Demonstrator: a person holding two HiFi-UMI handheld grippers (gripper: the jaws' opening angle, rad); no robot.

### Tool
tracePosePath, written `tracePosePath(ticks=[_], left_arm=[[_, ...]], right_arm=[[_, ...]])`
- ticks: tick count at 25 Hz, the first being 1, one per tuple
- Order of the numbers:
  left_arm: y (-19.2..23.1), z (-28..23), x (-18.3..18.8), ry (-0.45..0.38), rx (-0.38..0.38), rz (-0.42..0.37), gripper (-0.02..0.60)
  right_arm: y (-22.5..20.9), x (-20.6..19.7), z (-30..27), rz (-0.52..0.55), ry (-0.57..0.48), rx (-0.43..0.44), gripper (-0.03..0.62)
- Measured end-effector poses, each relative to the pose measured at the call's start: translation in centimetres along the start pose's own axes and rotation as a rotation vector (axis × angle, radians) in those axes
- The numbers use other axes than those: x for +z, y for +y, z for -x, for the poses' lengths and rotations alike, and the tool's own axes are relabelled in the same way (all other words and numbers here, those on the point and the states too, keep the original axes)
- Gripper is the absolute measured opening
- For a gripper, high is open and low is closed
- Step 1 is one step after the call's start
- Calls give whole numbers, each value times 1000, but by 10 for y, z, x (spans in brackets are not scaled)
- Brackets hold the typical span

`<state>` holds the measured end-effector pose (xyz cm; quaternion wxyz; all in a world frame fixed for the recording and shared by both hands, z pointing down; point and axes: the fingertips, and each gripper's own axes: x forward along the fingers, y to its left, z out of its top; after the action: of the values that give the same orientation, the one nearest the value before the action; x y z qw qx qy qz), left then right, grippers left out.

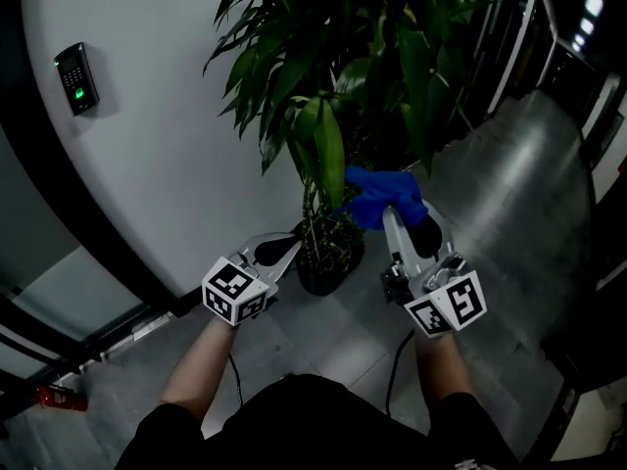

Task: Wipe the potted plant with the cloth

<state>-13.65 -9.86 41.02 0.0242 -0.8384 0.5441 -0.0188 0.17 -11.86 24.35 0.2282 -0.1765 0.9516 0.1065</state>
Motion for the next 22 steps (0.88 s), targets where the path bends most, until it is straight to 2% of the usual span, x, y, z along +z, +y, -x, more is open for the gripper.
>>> tracePosePath(ticks=[4, 8, 11, 17, 22], left_arm=[[8, -32, 6, 14, -60, -16, 6], [22, -65, 18, 12, -59, -63, 13], [32, -84, 36, -6, -53, -91, 29], [29, -97, 75, -90, -54, -155, 46], [17, -92, 82, -104, -57, -241, 44]], right_arm=[[2, 20, -27, 37, -58, 35, 109], [3, 36, -53, 79, -99, 103, 109], [-3, 41, -79, 63, -103, 136, 109], [-5, 5, -122, 21, -2, 183, 109], [0, -36, -124, -26, 75, 219, 109]])
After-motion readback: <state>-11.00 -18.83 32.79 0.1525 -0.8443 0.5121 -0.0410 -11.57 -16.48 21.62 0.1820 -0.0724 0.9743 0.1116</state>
